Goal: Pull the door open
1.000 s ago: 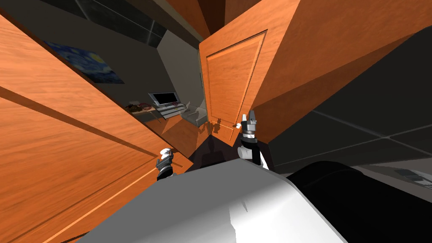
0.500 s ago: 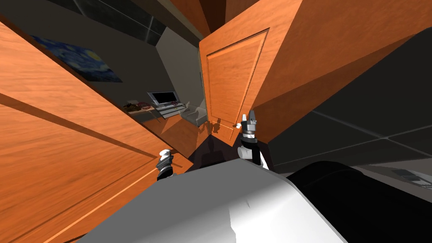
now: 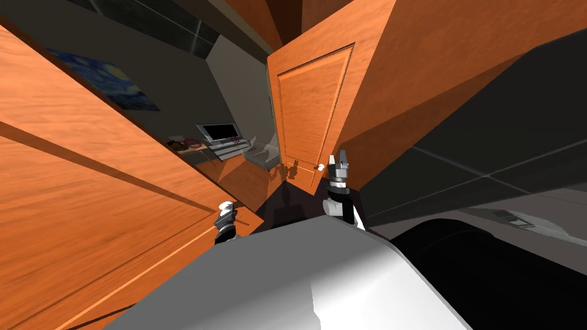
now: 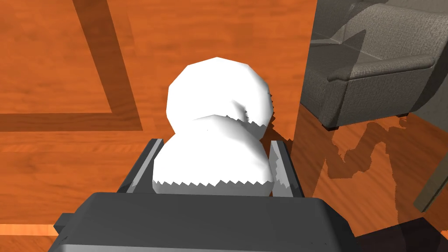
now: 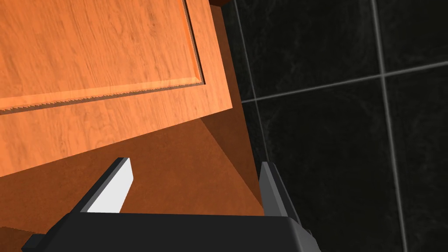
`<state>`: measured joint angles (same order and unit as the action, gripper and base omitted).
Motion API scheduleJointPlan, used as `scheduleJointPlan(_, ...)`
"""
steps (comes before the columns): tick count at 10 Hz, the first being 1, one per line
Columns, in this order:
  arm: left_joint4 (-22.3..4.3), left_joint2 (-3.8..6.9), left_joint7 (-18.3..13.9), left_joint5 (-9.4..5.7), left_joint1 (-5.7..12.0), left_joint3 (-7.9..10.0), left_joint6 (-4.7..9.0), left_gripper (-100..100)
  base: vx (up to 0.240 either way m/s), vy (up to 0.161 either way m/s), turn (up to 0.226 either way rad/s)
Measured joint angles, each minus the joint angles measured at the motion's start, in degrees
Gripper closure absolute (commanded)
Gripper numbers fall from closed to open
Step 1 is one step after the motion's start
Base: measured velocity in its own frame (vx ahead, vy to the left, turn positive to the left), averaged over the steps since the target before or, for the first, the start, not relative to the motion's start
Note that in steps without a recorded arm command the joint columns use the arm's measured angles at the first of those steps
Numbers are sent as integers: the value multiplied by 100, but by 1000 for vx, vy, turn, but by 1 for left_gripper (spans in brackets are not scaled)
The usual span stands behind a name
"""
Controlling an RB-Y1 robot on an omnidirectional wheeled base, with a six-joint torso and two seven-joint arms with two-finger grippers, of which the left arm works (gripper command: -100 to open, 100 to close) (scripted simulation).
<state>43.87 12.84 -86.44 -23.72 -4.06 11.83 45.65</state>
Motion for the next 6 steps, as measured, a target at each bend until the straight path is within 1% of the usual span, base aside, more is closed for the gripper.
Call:
scheduleJointPlan(1,34,-1,-31,42,-23,-67,1,100,-237,-14,-75)
scheduleJointPlan(3,25,38,-160,145,-49,-242,19,100,-262,-4,-77)
scheduleJointPlan(4,-27,76,-242,195,-23,-330,49,100,-180,2,-43)
scheduleJointPlan(5,29,62,-272,223,-66,-380,31,100,-220,12,-66)
scheduleJointPlan(6,31,85,-319,263,-53,-450,27,100,-214,2,-56)
